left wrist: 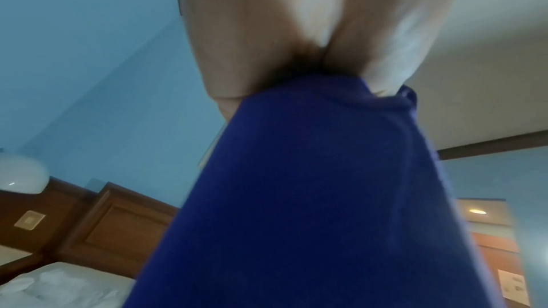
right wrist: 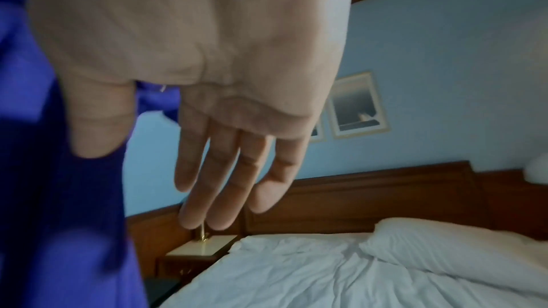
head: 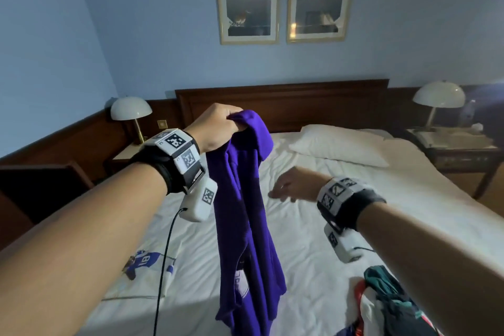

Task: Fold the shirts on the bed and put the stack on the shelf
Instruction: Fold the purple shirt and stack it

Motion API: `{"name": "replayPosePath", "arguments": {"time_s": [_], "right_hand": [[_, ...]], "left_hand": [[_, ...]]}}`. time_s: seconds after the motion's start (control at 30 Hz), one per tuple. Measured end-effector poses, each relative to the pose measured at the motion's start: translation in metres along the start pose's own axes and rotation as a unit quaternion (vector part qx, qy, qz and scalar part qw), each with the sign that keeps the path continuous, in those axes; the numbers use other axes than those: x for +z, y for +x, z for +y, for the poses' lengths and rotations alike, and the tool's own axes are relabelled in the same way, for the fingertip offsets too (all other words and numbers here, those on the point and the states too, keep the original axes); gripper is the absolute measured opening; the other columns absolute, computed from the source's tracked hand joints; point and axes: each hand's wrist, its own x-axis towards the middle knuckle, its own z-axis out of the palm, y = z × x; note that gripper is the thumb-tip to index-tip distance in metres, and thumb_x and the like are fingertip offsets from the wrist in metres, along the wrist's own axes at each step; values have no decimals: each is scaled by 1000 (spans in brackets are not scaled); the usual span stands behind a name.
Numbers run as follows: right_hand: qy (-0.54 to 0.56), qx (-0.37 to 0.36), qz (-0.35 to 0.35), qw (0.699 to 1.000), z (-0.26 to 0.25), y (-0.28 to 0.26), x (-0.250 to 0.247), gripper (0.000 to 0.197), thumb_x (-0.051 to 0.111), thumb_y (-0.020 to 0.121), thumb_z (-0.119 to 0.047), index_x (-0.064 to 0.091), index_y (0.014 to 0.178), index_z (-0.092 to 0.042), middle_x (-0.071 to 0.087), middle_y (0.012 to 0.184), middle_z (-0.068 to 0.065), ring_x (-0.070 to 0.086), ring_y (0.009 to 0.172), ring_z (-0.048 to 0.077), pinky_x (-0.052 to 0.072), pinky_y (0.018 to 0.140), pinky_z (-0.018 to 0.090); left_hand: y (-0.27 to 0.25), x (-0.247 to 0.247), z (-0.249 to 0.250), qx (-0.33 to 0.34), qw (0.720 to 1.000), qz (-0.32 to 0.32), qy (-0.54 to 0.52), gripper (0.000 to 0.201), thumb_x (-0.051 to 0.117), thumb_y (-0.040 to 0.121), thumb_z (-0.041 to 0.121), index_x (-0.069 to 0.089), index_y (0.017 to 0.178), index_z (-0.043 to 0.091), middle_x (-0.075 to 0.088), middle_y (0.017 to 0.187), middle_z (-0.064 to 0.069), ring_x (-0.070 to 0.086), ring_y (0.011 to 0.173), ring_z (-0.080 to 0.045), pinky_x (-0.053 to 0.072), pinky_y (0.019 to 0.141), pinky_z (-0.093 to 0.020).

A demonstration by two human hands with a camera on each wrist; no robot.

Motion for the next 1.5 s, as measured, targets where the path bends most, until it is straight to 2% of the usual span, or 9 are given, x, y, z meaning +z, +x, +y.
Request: {"name": "replayPosePath", "arguments": {"time_s": [0.13, 0.33, 0.53, 0.6, 0.77, 1.03, 1.23, 1.37, 1.5], "right_hand": [[199, -90, 39, 975, -23, 21, 40, 35, 72, 88, -34, 66, 120, -22, 71, 110, 1, 63, 95, 12, 50, 90, 31], [290, -123, 265, 911, -46, 39, 26, 32, 66, 87, -12, 51, 60, -7, 46, 59, -6, 38, 59, 8, 35, 56, 32], [184, -65, 394, 898, -61, 33, -38, 27, 56, 88, -4, 53, 65, -17, 47, 59, -8, 42, 68, 19, 36, 63, 32], [173, -77, 418, 889, -77, 27, -58, 27, 50, 82, 2, 62, 73, -20, 58, 67, -7, 52, 74, 18, 44, 70, 32], [100, -136, 371, 913, -117, 20, -90, 40, 40, 78, -8, 61, 95, -38, 67, 92, -5, 62, 88, 21, 48, 79, 31], [-182, -139, 357, 906, -153, 17, -115, 20, 46, 91, -18, 63, 101, -21, 60, 103, -1, 58, 92, 26, 49, 82, 41], [-256, -108, 384, 880, -134, 18, -128, 20, 54, 95, -37, 57, 86, -20, 48, 89, -9, 55, 82, 23, 40, 69, 33], [-245, -91, 370, 891, -120, 19, -133, 35, 59, 91, -55, 54, 79, -23, 50, 84, -6, 53, 77, 21, 41, 68, 32], [-146, -107, 340, 923, -107, 21, -125, 21, 67, 89, -42, 59, 83, -23, 63, 82, -1, 58, 81, 21, 45, 72, 32]], "left_hand": [[8, -19, 18, 5, 998, -54, 18, 15, 59, 93, -2, 72, 93, 3, 66, 83, -9, 59, 78, -20, 46, 75, -34], [14, -77, 41, 48, 996, -38, 62, 29, 52, 92, -12, 70, 82, 8, 62, 76, -10, 55, 70, -18, 47, 68, -28], [17, -137, 47, 3, 971, -113, 213, 49, 40, 84, -15, 70, 87, 23, 61, 81, -15, 46, 70, -25, 38, 45, -23], [12, -149, 48, -14, 952, -181, 248, 30, 63, 73, 8, 72, 94, 28, 69, 80, -4, 53, 72, -20, 41, 50, -22], [1, -156, 52, -98, 897, -293, 315, 67, 68, 55, 24, 63, 121, 32, 75, 106, 5, 68, 88, -14, 49, 73, -28], [4, -102, 40, -23, 957, -183, 225, 46, 62, 85, 66, 67, 105, 25, 72, 104, 4, 73, 85, -19, 57, 76, -35], [27, -78, 27, 42, 984, -33, 168, 24, 76, 86, 31, 65, 84, 9, 70, 76, -7, 66, 56, -17, 48, 55, -25], [39, -75, 35, 91, 967, -15, 237, 18, 60, 90, 12, 62, 72, 10, 58, 71, -3, 54, 69, -21, 36, 57, -29], [50, -78, 43, 114, 969, 4, 221, 21, 53, 93, 8, 66, 76, 5, 59, 68, -5, 51, 67, -20, 36, 57, -26]]}}
